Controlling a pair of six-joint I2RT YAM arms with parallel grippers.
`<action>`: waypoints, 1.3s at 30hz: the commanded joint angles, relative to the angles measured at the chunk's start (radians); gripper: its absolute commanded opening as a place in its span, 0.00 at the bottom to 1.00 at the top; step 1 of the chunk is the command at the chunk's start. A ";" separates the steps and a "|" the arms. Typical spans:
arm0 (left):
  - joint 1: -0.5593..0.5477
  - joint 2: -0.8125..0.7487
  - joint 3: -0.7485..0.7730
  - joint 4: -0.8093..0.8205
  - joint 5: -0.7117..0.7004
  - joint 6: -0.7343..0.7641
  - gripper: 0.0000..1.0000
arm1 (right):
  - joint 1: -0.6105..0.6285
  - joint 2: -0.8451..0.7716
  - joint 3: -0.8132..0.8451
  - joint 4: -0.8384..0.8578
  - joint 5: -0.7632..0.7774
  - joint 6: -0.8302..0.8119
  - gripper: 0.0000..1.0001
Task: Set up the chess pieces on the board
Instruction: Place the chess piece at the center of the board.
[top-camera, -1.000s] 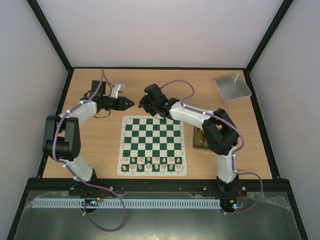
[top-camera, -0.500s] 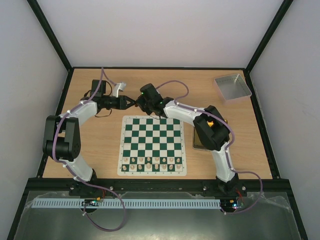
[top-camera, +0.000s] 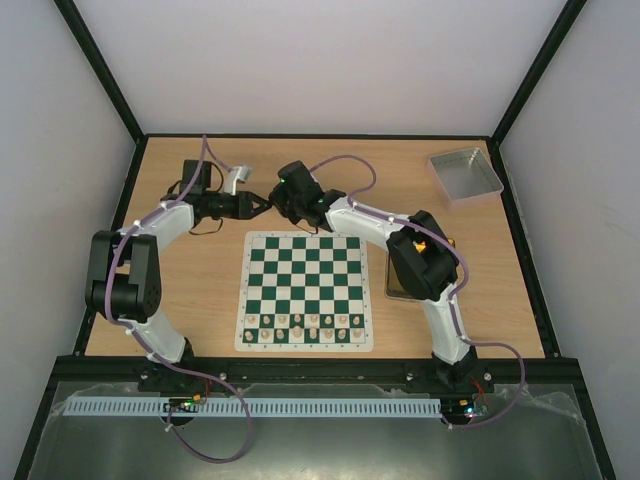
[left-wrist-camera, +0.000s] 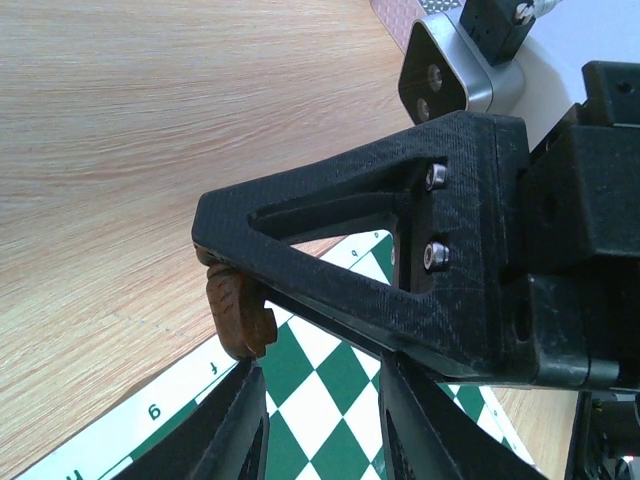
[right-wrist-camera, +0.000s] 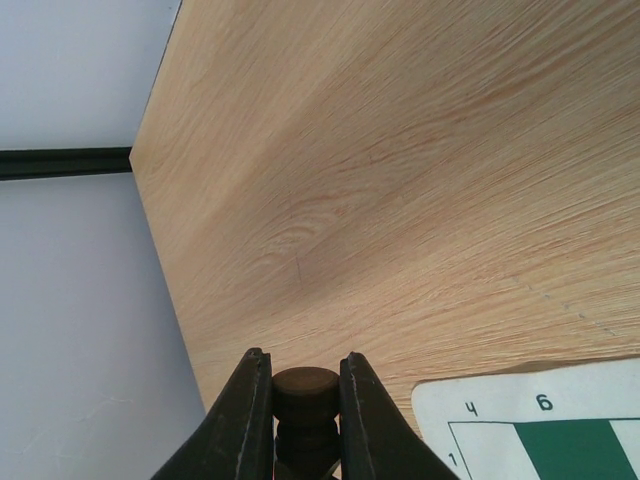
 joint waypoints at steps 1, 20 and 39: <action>0.001 0.010 -0.007 -0.010 -0.016 0.006 0.33 | 0.000 -0.015 0.023 -0.019 0.012 -0.005 0.06; 0.000 0.050 0.014 -0.022 -0.033 0.006 0.33 | 0.006 -0.062 -0.043 0.043 -0.041 0.021 0.07; -0.001 0.063 0.025 -0.025 -0.030 0.002 0.31 | 0.020 -0.056 -0.072 0.084 -0.068 0.036 0.07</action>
